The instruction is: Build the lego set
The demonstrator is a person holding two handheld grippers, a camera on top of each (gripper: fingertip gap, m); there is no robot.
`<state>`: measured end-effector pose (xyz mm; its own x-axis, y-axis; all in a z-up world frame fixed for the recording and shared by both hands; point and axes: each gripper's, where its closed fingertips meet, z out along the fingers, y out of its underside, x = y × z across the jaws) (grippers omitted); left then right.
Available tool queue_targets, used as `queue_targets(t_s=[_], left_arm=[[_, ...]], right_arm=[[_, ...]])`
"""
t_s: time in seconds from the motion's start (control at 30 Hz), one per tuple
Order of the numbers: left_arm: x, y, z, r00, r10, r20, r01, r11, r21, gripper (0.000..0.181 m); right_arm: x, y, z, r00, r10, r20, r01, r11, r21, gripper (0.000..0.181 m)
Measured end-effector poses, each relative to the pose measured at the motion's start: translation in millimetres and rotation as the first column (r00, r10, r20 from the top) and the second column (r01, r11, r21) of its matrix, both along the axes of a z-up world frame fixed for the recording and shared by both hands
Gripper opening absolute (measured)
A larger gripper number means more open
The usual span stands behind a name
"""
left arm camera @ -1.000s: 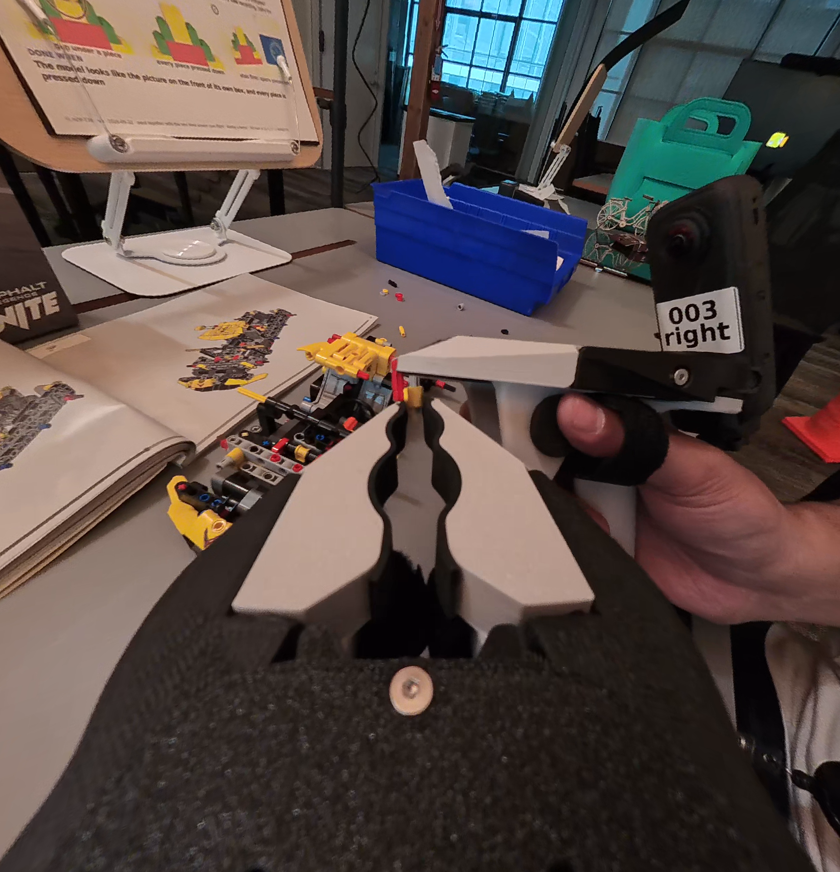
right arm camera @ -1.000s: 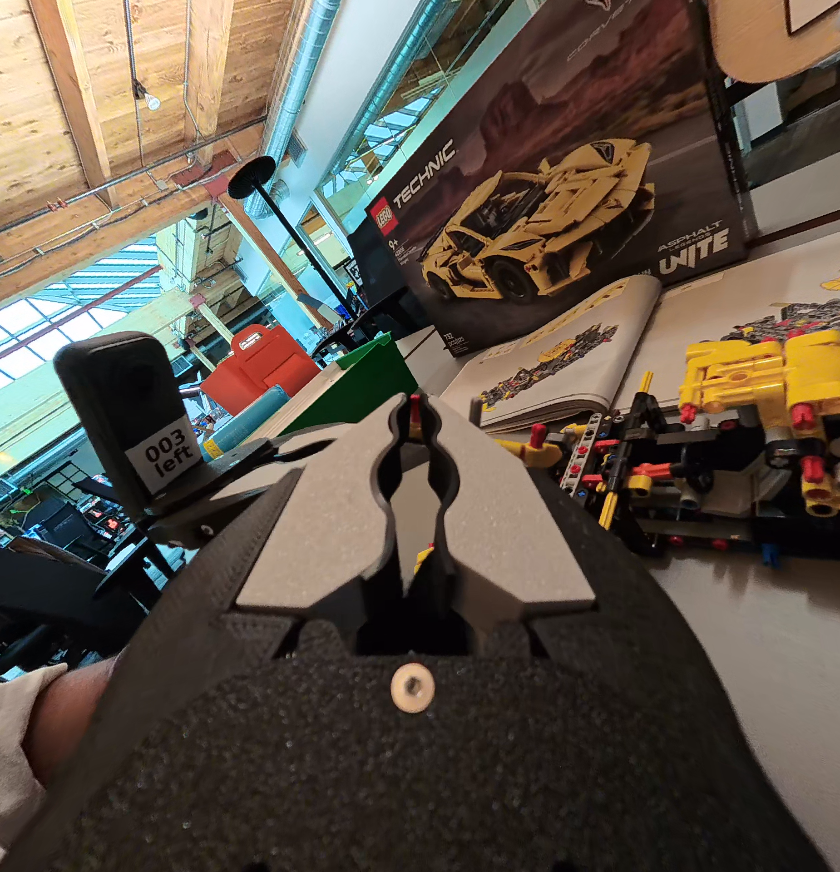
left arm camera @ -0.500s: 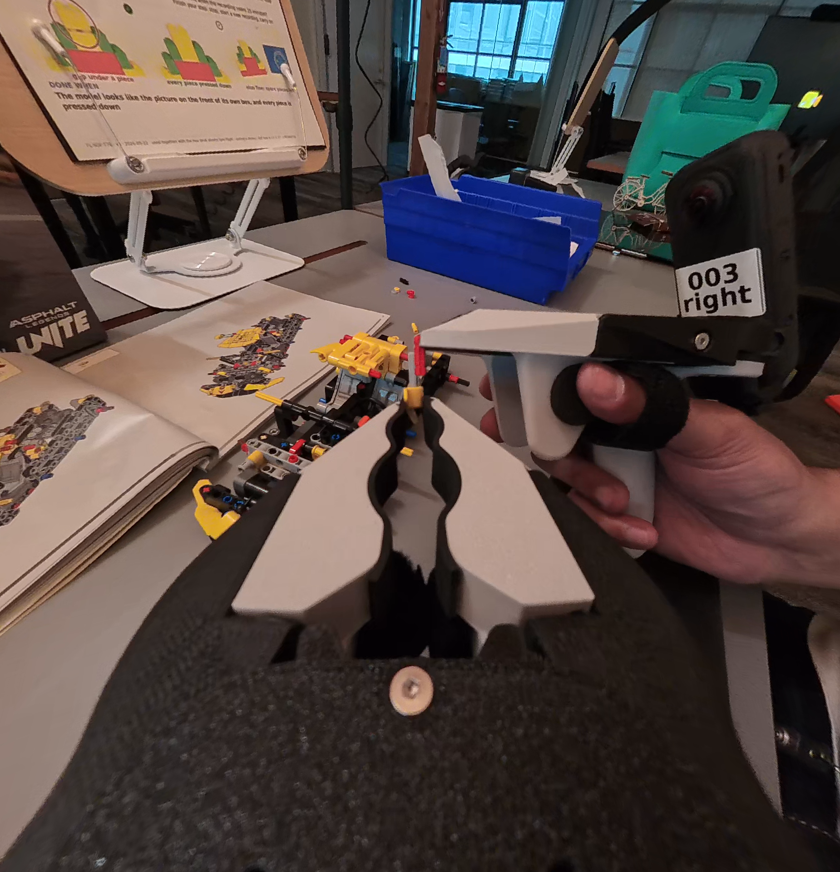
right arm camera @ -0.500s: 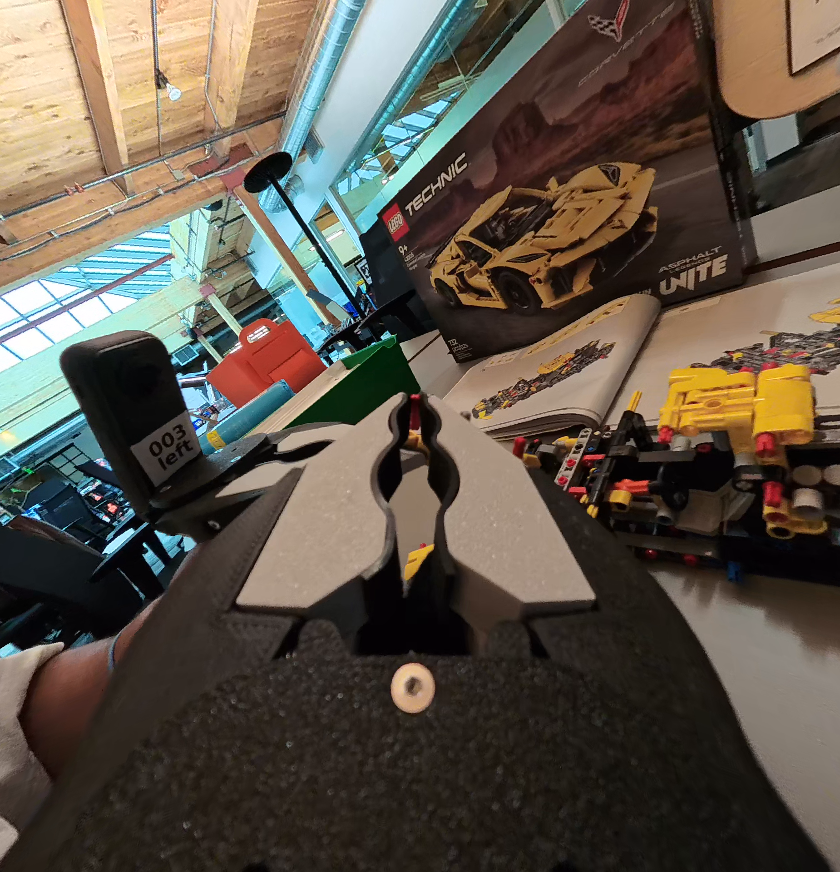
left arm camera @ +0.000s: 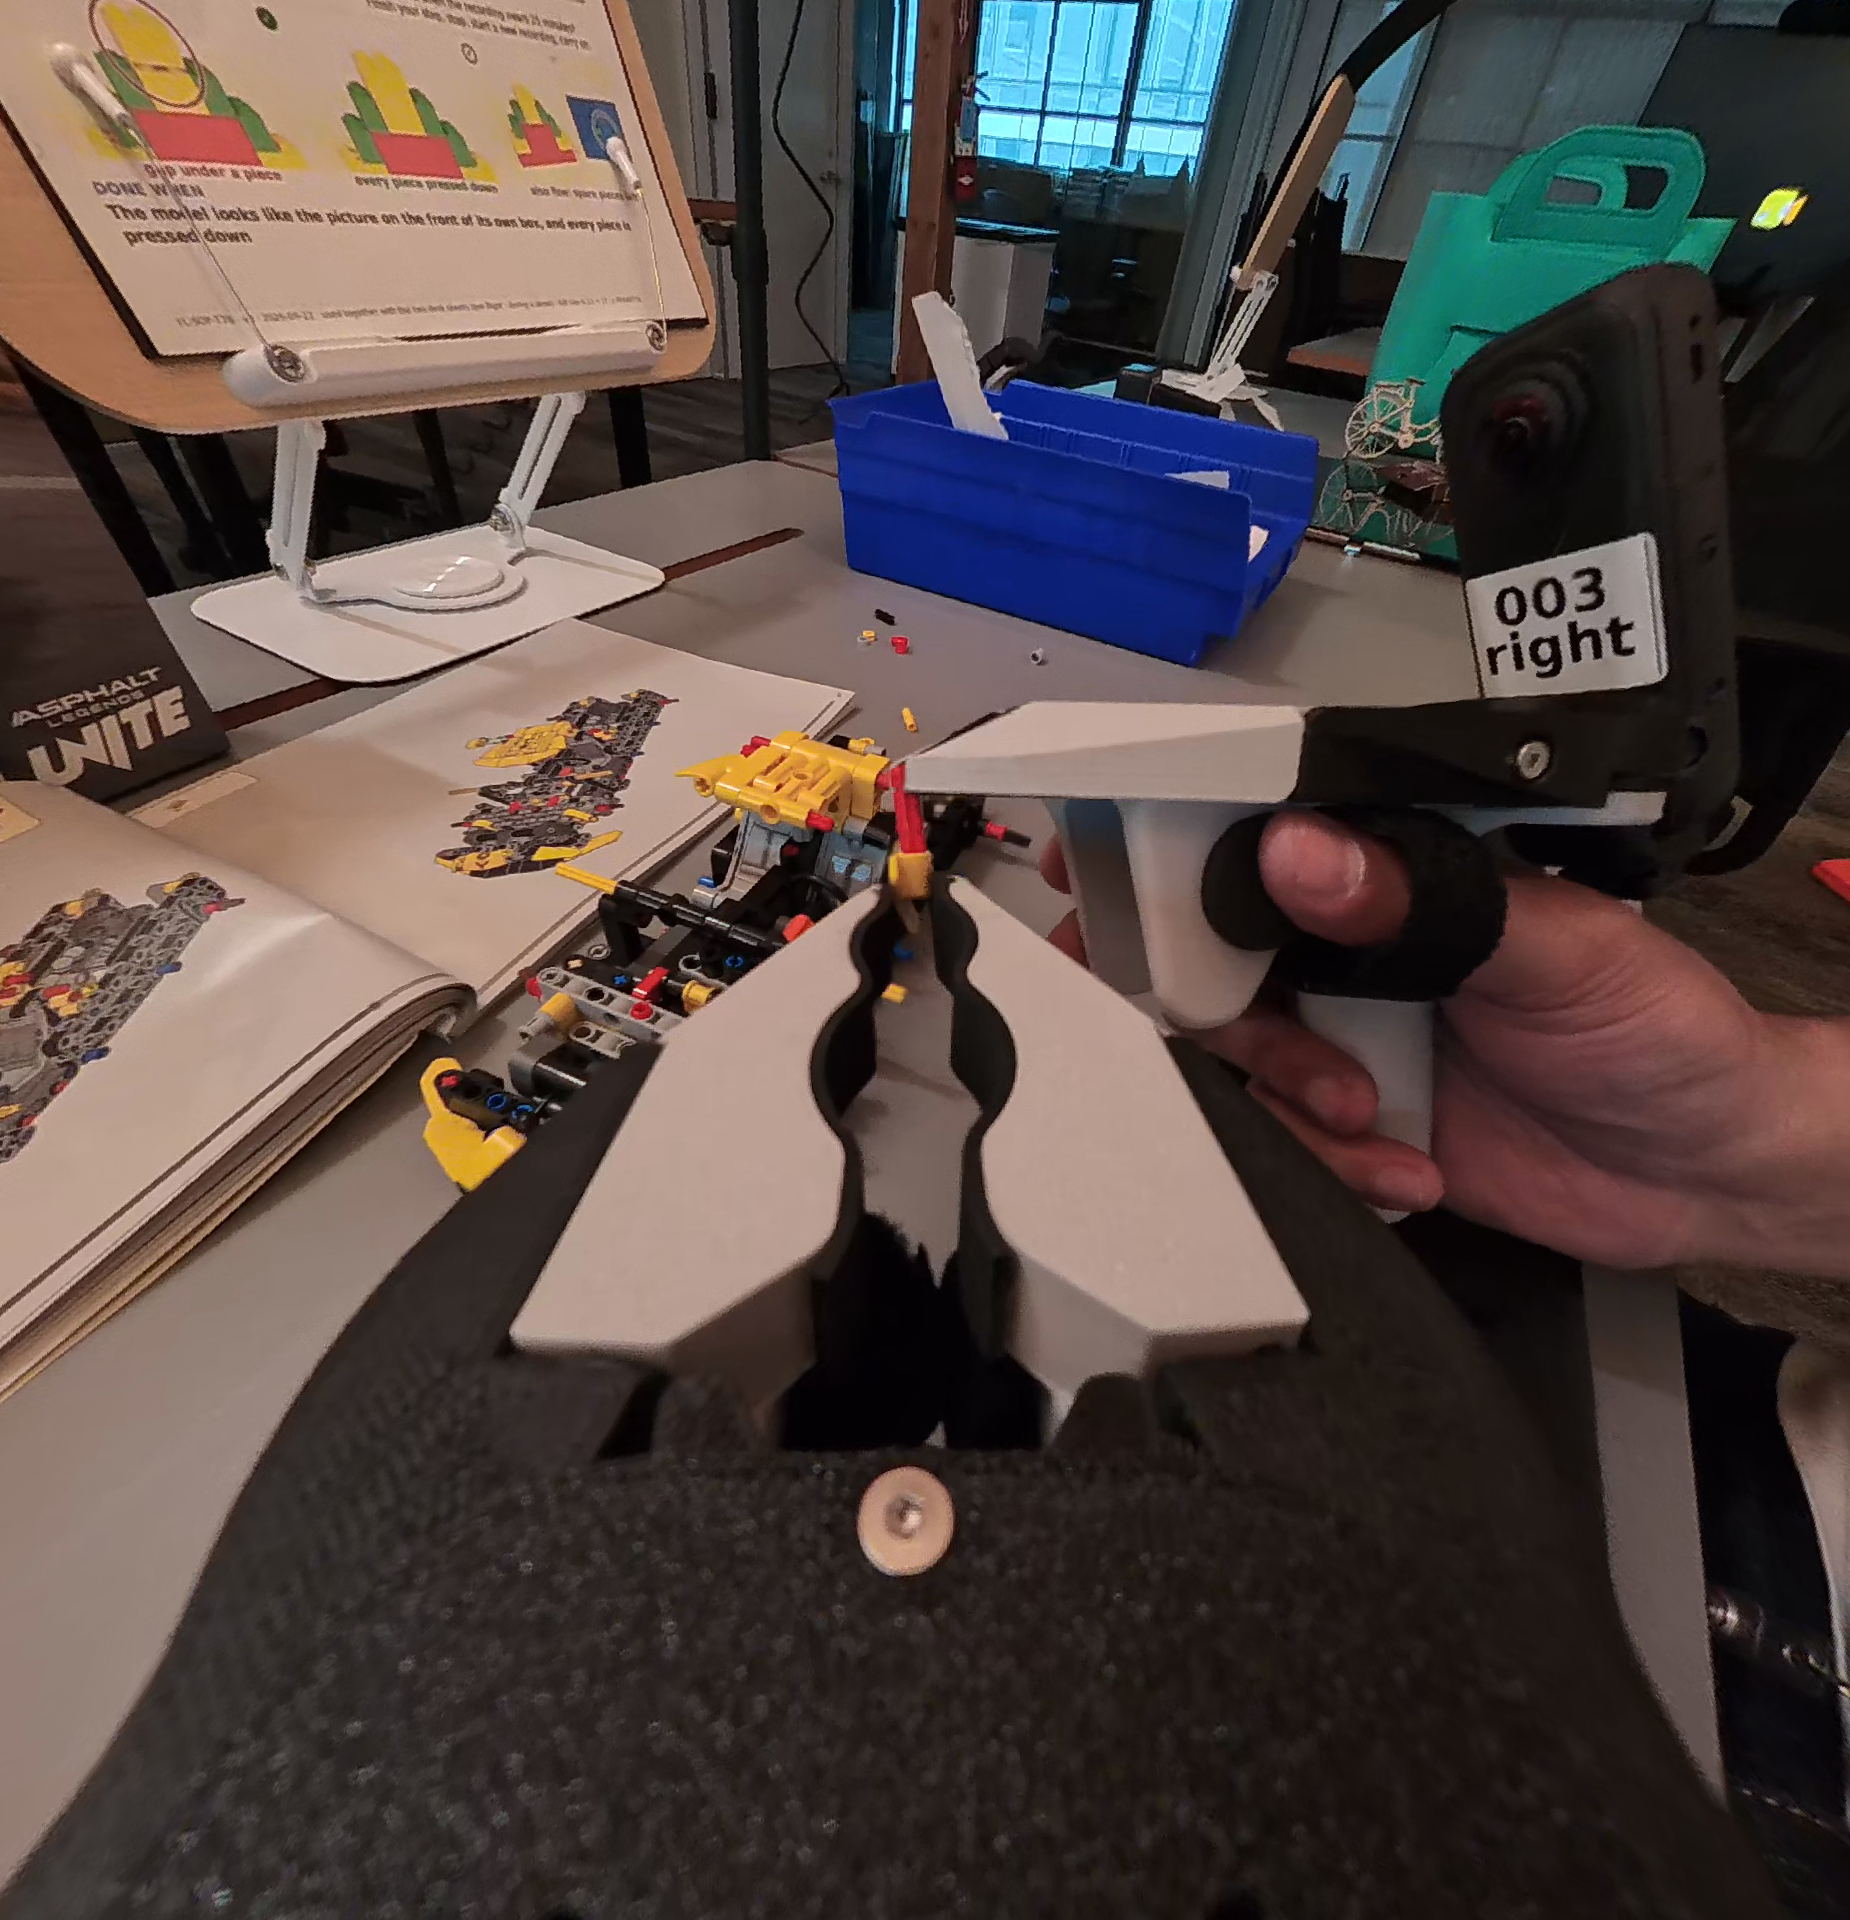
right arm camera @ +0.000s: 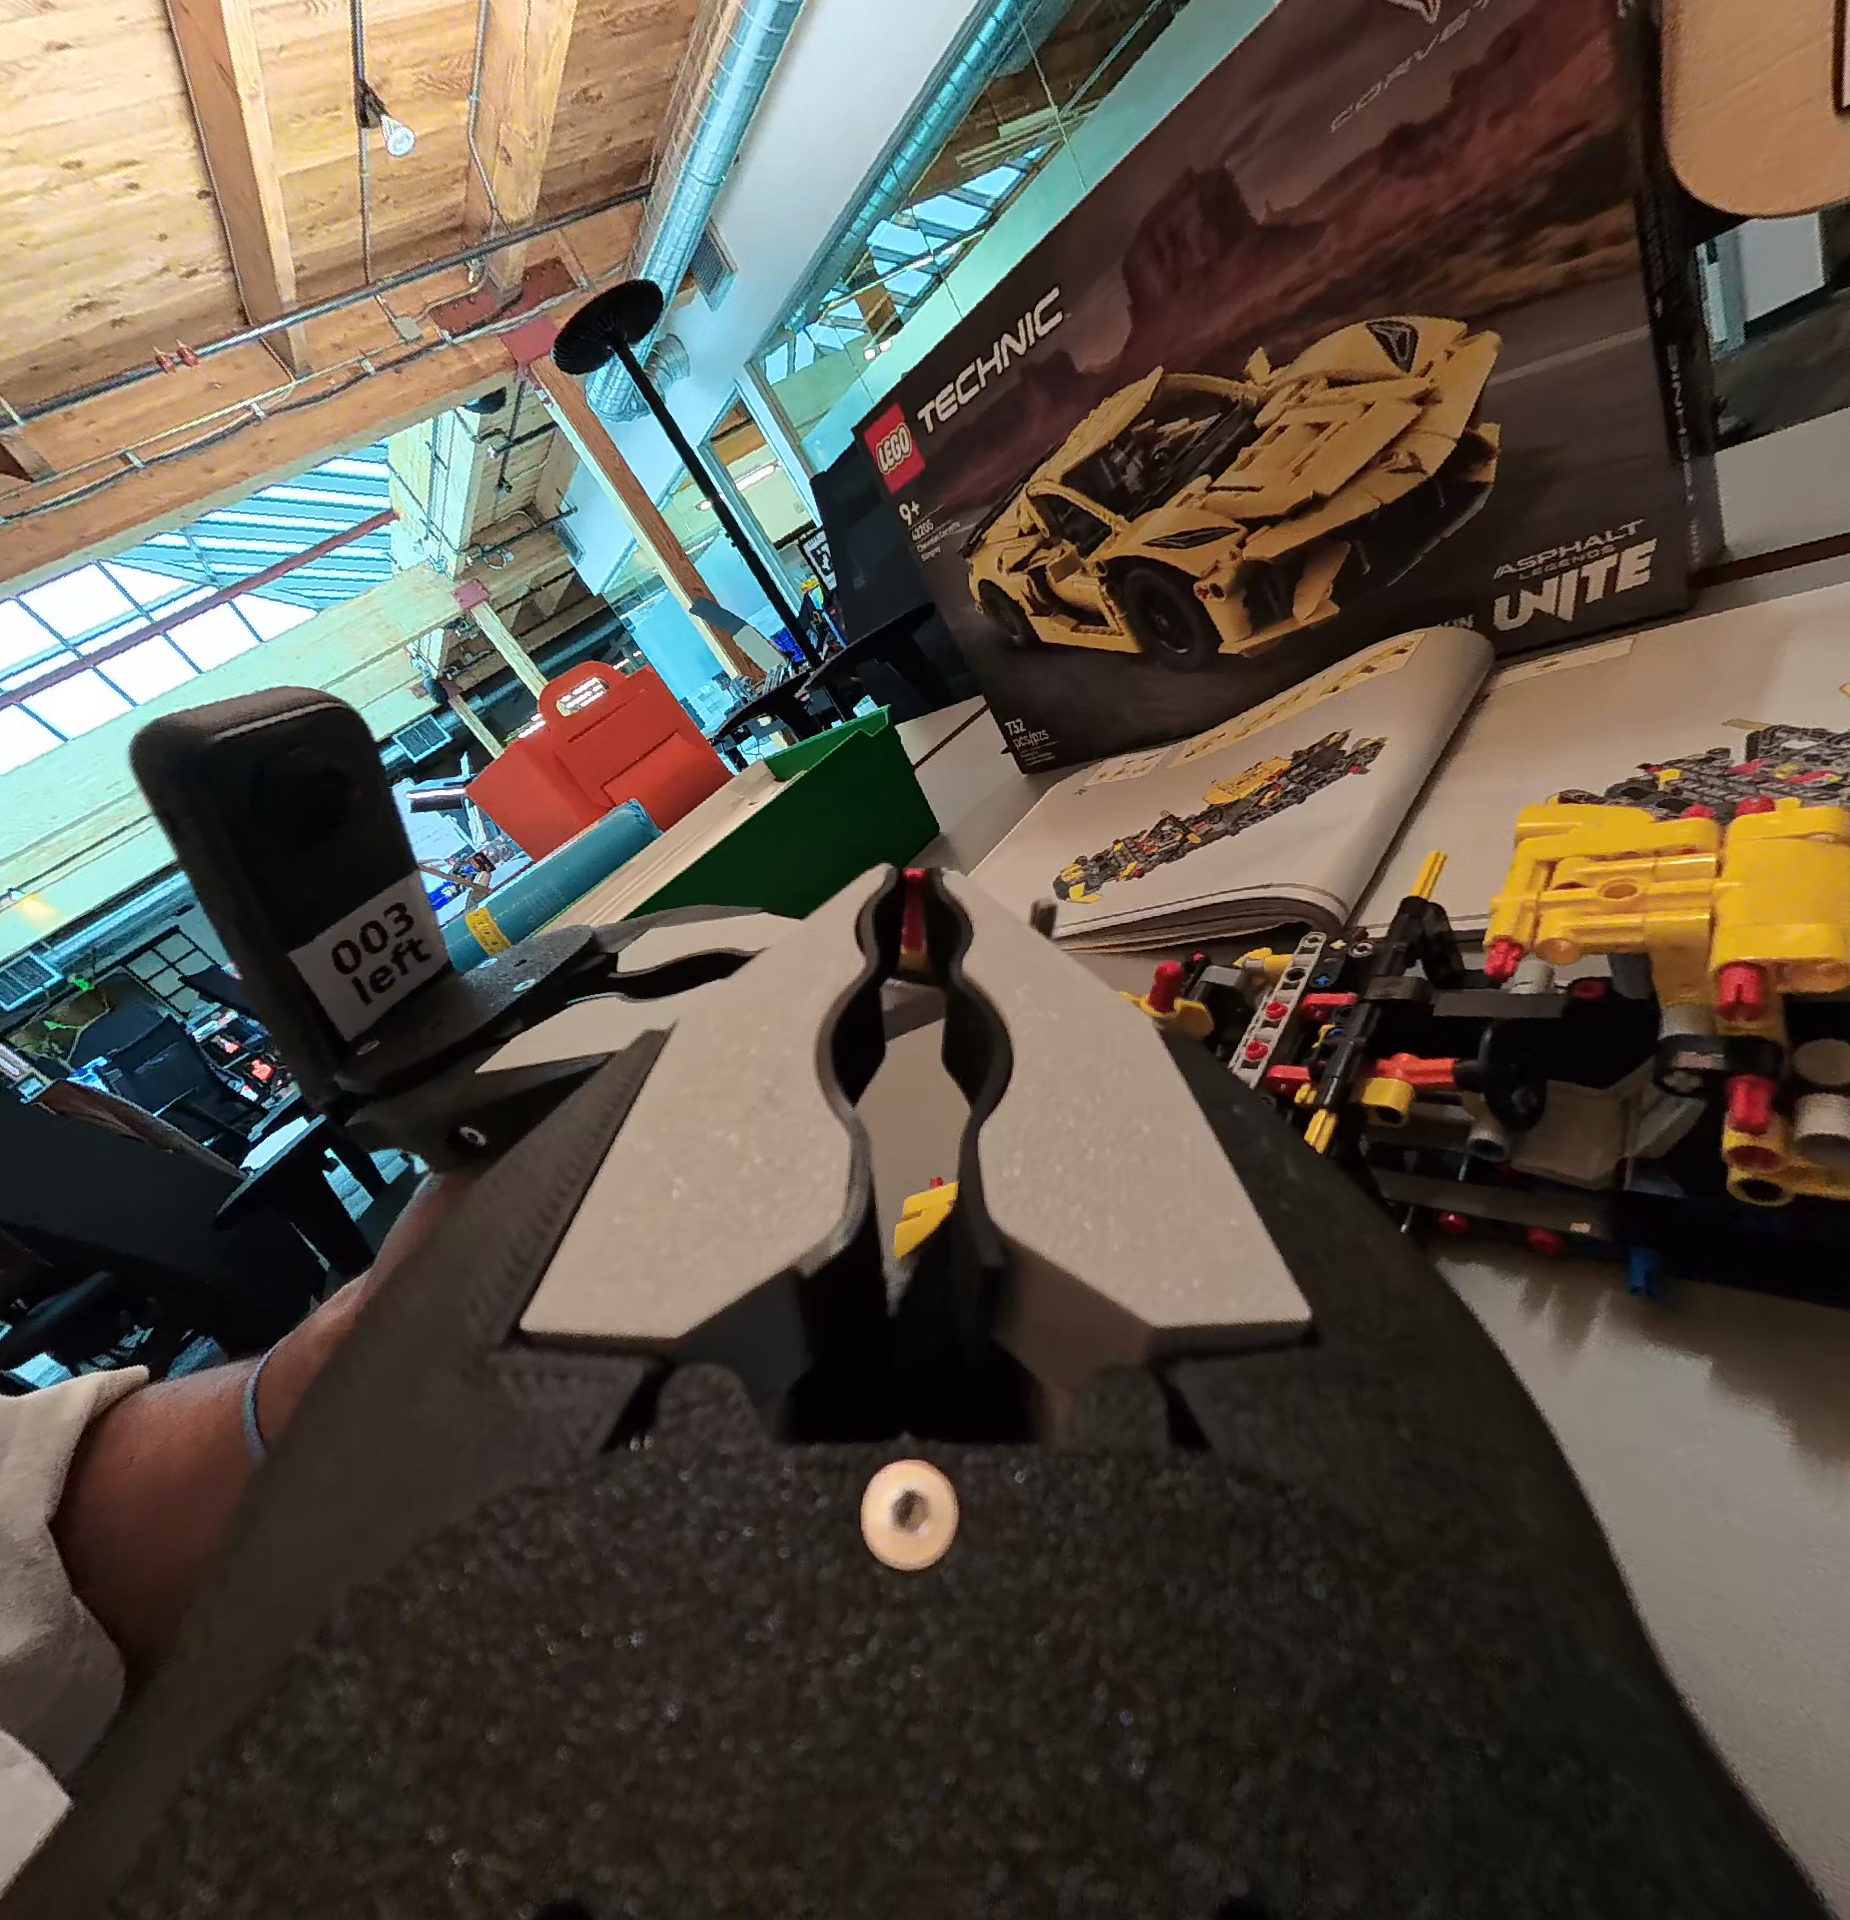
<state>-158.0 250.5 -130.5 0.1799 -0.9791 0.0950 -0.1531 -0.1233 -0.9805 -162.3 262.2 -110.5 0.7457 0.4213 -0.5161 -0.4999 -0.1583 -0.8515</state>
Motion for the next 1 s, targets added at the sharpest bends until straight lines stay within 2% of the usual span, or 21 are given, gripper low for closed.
queue_targets(t_s=[0.33, 0.67, 1.0], left_arm=[[1.0, -2.5, 0.0, 0.999, -0.034, 0.024, 0.036, 0.997, -0.066, 0.007], [0.8, -7.4, 6.1, 0.984, -0.110, 0.137, 0.144, 0.953, -0.266, 0.006], [-0.2, -6.5, 6.1, 0.983, -0.113, 0.141, 0.149, 0.951, -0.272, 0.006]], right_arm=[[0.0, 2.1, -0.5, 1.000, 0.014, -0.010, -0.014, 1.000, -0.005, 0.003], [0.8, -1.2, 2.5, 0.999, 0.036, -0.036, -0.036, 0.999, 0.012, 0.002], [-0.6, -3.1, 3.3, 0.998, 0.054, -0.031, -0.053, 0.998, 0.017, 0.002]])
